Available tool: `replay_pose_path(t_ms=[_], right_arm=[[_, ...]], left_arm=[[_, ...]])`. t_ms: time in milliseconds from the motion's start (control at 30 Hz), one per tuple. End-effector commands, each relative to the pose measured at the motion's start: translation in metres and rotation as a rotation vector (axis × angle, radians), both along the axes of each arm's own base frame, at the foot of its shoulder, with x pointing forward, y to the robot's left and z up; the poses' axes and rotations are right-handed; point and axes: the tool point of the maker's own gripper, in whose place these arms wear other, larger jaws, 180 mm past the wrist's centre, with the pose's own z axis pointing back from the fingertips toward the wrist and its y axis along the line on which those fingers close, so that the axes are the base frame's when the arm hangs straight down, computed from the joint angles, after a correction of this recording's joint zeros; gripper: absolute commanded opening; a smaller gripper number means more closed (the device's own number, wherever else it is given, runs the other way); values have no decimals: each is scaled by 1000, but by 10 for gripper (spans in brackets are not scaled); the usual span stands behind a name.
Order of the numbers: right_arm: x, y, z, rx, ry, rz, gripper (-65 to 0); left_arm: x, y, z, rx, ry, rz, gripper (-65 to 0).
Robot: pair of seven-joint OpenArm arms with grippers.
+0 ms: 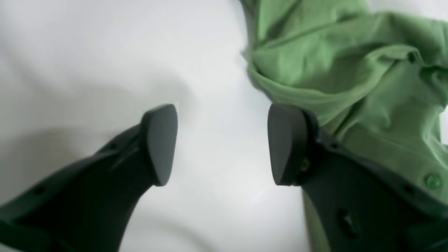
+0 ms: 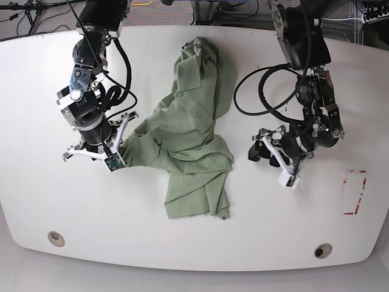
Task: Fold the T-shirt properly
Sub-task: 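Move the left gripper to the polo's hem and grasp it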
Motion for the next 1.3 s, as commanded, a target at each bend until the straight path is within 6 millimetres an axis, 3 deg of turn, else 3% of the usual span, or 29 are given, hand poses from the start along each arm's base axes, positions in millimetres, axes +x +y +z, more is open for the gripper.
replay_pose_path(t_ms=[0,200,500,933,1267], right_arm=[[6,2,15,6,-55,9,-650],[6,2,15,6,-55,9,-650],[6,2,15,6,-55,9,-650],[7,2,15,6,-55,9,-650],[7,2,15,8,-55,10,-650]], left_arm=[[25,-24,21,-76,-78,-25,-264],[32,-63,14,-168,-60,-56,-264],[42,-101,3,-278,-13,-68,-264],[58,-104,-2,-333,-1,43,-264],[86,-76,12,-304,-84,143,-265]])
